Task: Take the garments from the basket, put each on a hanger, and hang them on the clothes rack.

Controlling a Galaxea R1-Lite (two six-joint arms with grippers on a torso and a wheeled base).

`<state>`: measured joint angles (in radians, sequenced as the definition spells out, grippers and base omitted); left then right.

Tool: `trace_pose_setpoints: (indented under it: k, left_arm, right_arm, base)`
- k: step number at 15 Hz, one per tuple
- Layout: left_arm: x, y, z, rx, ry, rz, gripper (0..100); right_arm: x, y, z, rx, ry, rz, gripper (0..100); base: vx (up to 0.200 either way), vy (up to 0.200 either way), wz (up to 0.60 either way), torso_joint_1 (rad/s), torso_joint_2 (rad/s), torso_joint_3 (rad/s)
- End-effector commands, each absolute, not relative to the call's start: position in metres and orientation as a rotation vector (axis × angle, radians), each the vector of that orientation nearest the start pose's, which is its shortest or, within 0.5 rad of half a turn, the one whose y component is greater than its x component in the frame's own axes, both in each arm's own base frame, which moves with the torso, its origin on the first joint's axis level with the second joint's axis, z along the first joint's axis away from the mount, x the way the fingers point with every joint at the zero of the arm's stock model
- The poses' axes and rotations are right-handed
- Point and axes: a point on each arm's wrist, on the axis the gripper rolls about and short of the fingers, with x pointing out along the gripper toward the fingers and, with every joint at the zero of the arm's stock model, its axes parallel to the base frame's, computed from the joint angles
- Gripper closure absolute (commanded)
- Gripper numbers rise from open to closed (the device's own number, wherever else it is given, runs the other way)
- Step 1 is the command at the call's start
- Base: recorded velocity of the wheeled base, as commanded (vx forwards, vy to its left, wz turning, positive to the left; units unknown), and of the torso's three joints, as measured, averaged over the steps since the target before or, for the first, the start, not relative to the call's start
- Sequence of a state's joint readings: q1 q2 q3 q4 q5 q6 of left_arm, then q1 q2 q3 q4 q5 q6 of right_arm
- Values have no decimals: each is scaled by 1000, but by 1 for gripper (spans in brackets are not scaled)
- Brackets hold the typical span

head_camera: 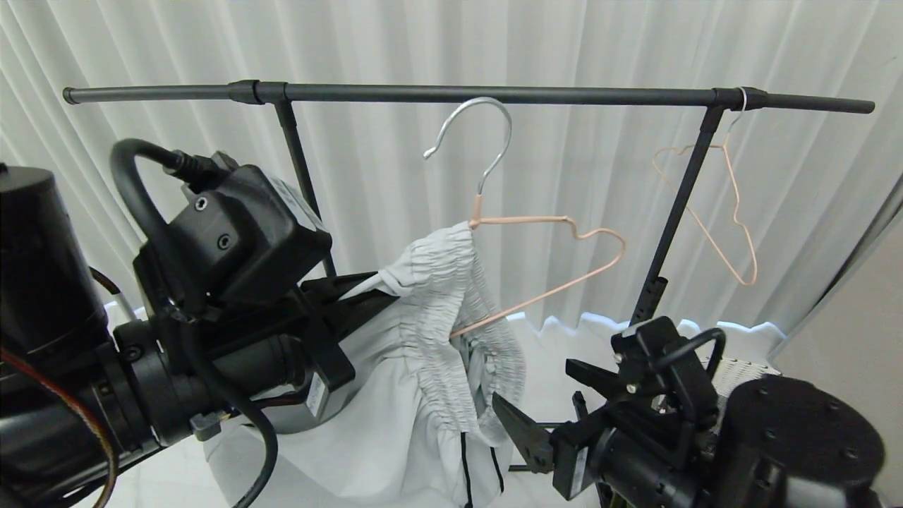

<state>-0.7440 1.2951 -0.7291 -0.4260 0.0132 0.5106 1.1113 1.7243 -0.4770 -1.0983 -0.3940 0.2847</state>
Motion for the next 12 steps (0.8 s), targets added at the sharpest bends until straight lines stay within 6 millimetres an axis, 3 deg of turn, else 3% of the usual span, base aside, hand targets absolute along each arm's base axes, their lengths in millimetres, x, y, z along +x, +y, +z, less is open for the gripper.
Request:
trace_pose_setpoints:
  k: [1, 10, 11, 12]
  left_arm:
    - [153, -141, 248, 536, -68, -750, 100]
    - [154, -142, 253, 526, -92, -742, 100]
    - [154, -142, 253, 526, -92, -742, 100]
    - [154, -142, 252, 529, -89, -742, 100]
  right_arm:
    - [145, 255, 120, 144, 259, 653, 0]
    - [160, 252, 101, 147, 307, 557, 0]
    - [161, 251, 101, 145, 307, 545, 100]
    - [164, 247, 99, 140, 308, 518, 100]
  base:
    - [0, 0, 0, 0, 0, 0]
    - [0, 0, 0, 0, 0, 0]
    - [0, 0, 0, 0, 0, 0]
    - [0, 0, 0, 0, 0, 0]
